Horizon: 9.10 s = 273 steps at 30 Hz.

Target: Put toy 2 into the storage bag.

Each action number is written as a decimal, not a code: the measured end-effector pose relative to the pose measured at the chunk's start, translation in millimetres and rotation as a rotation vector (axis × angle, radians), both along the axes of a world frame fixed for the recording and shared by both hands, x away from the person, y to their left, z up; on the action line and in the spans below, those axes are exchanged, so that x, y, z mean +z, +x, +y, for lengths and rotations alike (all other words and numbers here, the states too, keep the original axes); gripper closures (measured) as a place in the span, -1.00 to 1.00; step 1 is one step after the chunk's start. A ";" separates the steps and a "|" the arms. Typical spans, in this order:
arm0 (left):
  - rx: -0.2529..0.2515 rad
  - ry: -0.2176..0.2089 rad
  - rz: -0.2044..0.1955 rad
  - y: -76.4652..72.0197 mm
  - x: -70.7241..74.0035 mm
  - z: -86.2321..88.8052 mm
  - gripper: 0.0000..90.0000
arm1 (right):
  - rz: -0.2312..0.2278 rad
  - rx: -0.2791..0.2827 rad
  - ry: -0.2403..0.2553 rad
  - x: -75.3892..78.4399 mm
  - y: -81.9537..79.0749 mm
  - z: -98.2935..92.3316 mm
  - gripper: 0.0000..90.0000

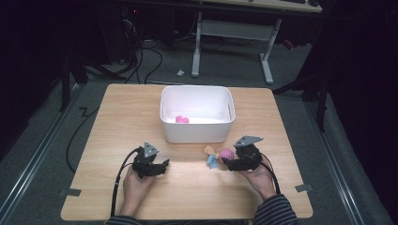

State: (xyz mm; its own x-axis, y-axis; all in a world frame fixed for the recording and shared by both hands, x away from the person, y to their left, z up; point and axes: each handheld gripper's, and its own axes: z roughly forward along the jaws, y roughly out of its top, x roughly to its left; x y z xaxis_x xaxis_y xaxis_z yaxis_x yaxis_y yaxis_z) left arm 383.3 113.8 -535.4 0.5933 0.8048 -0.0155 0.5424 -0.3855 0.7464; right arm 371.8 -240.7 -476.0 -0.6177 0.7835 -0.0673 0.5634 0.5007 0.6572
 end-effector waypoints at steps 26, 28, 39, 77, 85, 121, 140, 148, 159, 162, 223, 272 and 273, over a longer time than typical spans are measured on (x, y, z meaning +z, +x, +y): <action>-0.005 0.001 0.002 -0.5 0.1 0.4 -0.33 | 0.083 0.059 -0.017 -20.4 9.6 13.4 -0.23; -0.004 0.001 0.001 -0.5 0.0 0.3 -0.33 | 0.077 0.052 -0.023 -19.9 7.9 13.0 -0.23; -0.007 0.003 0.001 -0.6 0.0 0.3 -0.34 | 0.059 0.007 0.061 -7.7 -2.0 -10.9 -0.22; -0.008 0.004 0.002 -0.6 -0.1 0.1 -0.37 | 0.006 0.102 0.105 91.1 -7.9 -29.7 -0.22; -0.009 0.004 0.002 -0.6 -0.1 0.1 -0.37 | -0.022 0.118 0.101 122.0 6.0 -25.1 -0.22; -0.009 0.007 0.005 -0.4 0.0 0.4 -0.38 | 0.008 0.138 0.012 161.9 100.2 45.4 -0.23; -0.008 0.006 0.006 -0.5 0.0 0.4 -0.39 | 0.135 0.146 -0.034 121.3 127.4 70.2 -0.24; -0.009 0.006 0.006 -0.5 0.0 0.4 -0.39 | 0.166 0.148 -0.052 111.7 131.1 74.1 -0.25; -0.010 0.007 0.005 -0.4 0.0 0.4 -0.39 | 0.168 0.121 -0.046 111.9 128.6 70.7 -0.36; -0.009 0.007 0.004 -0.4 0.0 0.3 -0.39 | 0.149 0.114 -0.022 116.8 124.0 65.8 -0.35; -0.007 0.004 0.004 -0.5 -0.1 0.1 -0.39 | -0.084 -0.150 0.288 64.5 -30.5 -87.4 -0.21; -0.007 0.005 0.004 -0.6 -0.1 0.0 -0.39 | -0.050 -0.245 0.087 -54.7 -22.2 -54.4 -0.31; -0.008 0.005 0.004 -0.6 -0.1 0.1 -0.39 | -0.047 -0.245 0.088 -54.6 -22.2 -54.6 -0.31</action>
